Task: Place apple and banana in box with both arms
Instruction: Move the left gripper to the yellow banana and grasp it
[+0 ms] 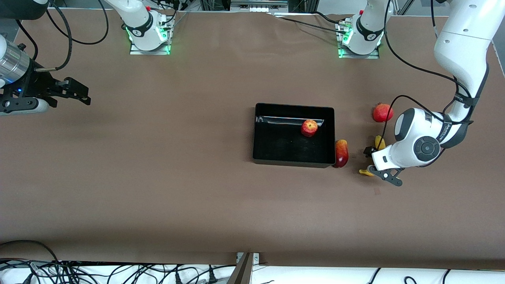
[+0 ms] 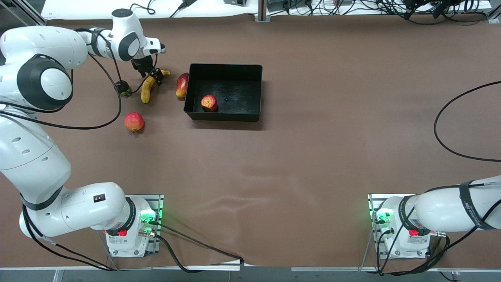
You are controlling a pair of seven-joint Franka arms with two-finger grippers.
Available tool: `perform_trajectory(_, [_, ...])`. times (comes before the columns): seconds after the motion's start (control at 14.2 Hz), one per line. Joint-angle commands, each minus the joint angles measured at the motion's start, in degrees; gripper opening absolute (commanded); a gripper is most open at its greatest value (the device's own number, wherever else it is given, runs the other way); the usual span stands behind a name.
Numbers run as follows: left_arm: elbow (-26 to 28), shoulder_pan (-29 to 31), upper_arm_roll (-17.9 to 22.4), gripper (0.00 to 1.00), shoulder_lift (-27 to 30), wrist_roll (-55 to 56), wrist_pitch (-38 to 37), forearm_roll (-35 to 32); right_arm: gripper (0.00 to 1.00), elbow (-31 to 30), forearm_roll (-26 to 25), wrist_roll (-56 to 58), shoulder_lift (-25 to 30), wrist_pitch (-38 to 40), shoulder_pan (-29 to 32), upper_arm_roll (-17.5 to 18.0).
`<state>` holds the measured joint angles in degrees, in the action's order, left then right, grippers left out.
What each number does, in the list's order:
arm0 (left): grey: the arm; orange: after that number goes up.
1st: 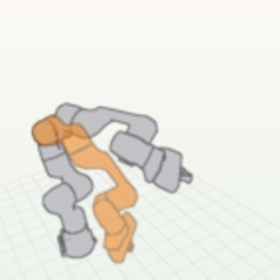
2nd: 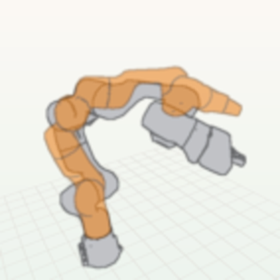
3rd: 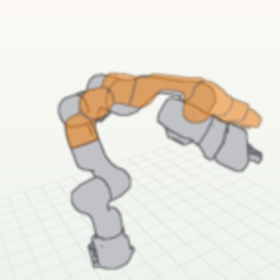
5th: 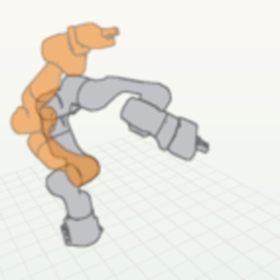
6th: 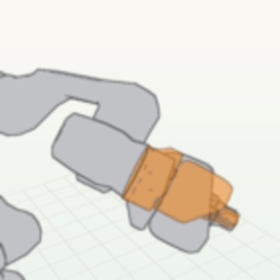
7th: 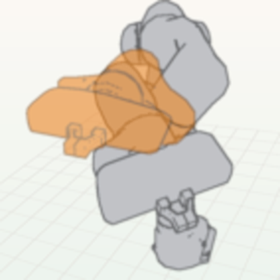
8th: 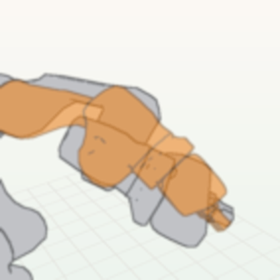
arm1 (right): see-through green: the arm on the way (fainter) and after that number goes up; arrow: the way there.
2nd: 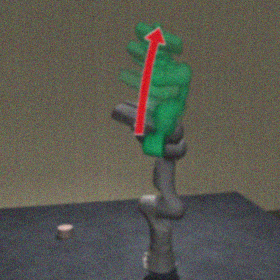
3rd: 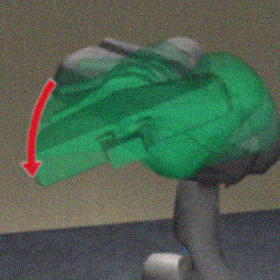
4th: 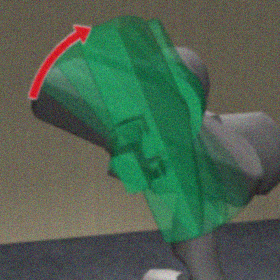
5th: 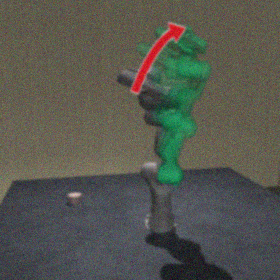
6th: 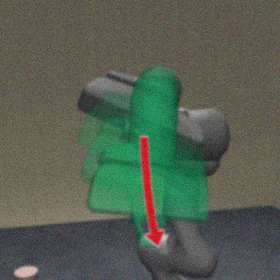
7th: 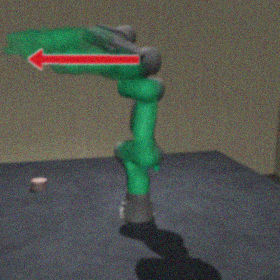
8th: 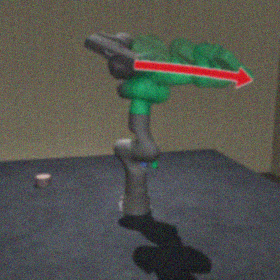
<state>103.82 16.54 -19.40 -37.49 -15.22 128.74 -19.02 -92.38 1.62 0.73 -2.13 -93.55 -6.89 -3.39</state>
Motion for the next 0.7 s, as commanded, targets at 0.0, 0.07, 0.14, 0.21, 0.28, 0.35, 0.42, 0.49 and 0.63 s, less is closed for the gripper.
perform_trajectory(0.0, [0.7,0.9,-0.5,0.51,-0.9,-1.5,0.7,-1.2,1.0,0.5,-0.5,0.5,-0.2,-0.8,0.7,0.2])
perform_trajectory(0.07, [0.7,1.4,-0.5,0.31,-0.9,-1.6,0.5,-1.2,1.0,0.5,-0.6,0.5,-0.2,-0.8,0.8,0.2])
perform_trajectory(0.14, [0.8,1.4,-0.6,0.09,-0.7,-1.5,0.1,-1.1,1.0,0.5,-0.5,0.5,-0.7,-1.4,0.9,0.2])
perform_trajectory(0.21, [0.7,1.4,-0.6,0.0,-0.4,-1.5,-0.1,-1.2,1.0,0.5,-0.4,0.6,-1.1,-1.7,1.0,0.1])
perform_trajectory(0.28, [0.4,1.4,-0.6,0.0,-0.1,-1.3,-1.1,-1.1,1.0,0.5,-0.4,0.6,-1.0,-1.7,1.1,0.1])
perform_trajectory(0.35, [-0.1,1.4,-1.1,0.0,1.0,-0.8,-3.3,-1.0,1.0,0.5,-0.5,0.6,-1.0,-1.7,1.0,0.1])
perform_trajectory(0.42, [-0.5,1.1,-1.3,0.0,2.7,-0.3,-5.8,-0.3,1.0,0.5,-0.5,0.6,-1.0,-1.7,0.9,0.1])
perform_trajectory(0.49, [-1.3,0.7,-2.0,0.0,4.8,1.0,-8.6,0.2,1.0,0.5,-0.5,0.6,-1.0,-1.7,0.9,0.1])
perform_trajectory(0.63, [-4.2,0.7,-5.7,0.0,7.8,6.1,-16.5,0.3,1.0,0.5,-0.5,0.6,-1.0,-1.7,0.9,0.1])
